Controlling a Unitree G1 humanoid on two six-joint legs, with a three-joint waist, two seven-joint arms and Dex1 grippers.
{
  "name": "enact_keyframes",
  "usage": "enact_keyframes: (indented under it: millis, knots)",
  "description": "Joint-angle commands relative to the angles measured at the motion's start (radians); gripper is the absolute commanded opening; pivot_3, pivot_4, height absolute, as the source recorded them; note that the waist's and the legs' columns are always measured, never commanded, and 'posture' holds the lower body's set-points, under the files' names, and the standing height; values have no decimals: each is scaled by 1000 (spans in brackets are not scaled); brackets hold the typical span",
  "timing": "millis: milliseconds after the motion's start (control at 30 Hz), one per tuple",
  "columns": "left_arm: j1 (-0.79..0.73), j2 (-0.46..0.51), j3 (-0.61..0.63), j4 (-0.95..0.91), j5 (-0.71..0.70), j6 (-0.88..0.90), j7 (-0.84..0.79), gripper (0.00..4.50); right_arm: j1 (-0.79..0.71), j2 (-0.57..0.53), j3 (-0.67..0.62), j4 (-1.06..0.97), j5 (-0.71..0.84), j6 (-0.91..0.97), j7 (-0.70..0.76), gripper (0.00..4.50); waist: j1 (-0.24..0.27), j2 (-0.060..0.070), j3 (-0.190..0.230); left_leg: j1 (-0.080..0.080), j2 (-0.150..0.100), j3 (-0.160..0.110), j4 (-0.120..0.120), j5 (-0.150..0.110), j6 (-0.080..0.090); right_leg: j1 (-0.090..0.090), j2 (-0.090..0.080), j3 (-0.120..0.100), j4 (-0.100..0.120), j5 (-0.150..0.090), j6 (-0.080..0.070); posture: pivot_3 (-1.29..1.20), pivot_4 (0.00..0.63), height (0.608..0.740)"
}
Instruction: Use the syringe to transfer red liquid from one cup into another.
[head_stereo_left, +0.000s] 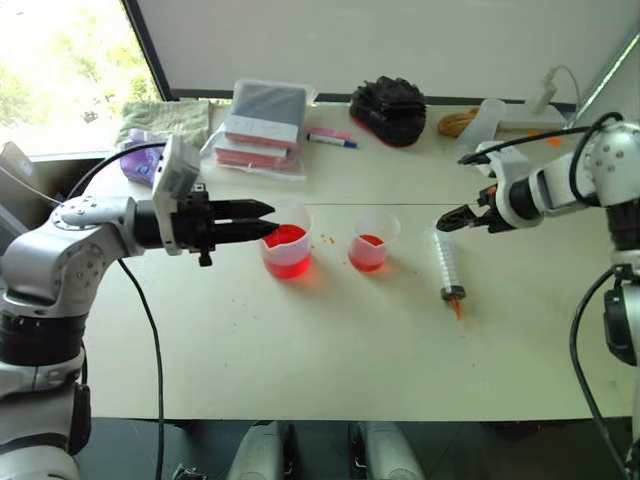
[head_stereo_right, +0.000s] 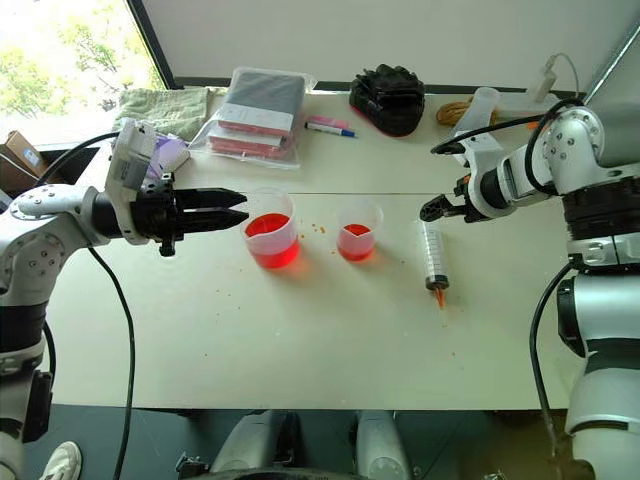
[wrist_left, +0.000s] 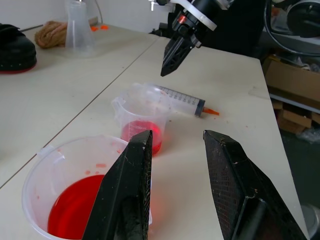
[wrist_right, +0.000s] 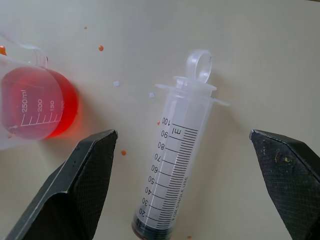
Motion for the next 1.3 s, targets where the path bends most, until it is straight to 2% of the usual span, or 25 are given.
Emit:
enact_keyframes:
  millis: [33, 567, 1067, 1167, 1300]
  knots:
    - [6, 4, 36, -47, -10, -12, 16, 1672, -48, 24, 32, 65, 20, 7, -55, 4402, 0, 0, 0, 0, 0, 0, 0, 0, 0, 0, 0, 0, 0, 0, 0, 0, 150, 740]
    - [21, 17, 54, -90, -45, 12, 46, 1672, -27, 110, 23, 194, 58, 7, -225, 4402, 0, 0, 0, 0, 0, 0, 0, 0, 0, 0, 0, 0, 0, 0, 0, 0, 150, 740]
    - [12, 27, 67, -104, -55, 27, 75, 1672, 41, 240, -82, 234, -91, 7, -280, 4402, 0, 0, 0, 0, 0, 0, 0, 0, 0, 0, 1, 0, 0, 0, 0, 0, 150, 740]
    - [14, 31, 72, -108, -59, 32, 82, 1672, 59, 253, -102, 234, -130, 7, -271, 3530, 0, 0, 0, 0, 0, 0, 0, 0, 0, 0, 1, 0, 0, 0, 0, 0, 150, 740]
    - [14, 32, 81, -114, -73, 44, 98, 1672, 68, 266, -127, 232, -173, 7, -253, 1551, 0, 0, 0, 0, 0, 0, 0, 0, 0, 1, 1, 0, 0, 0, 0, 0, 150, 740]
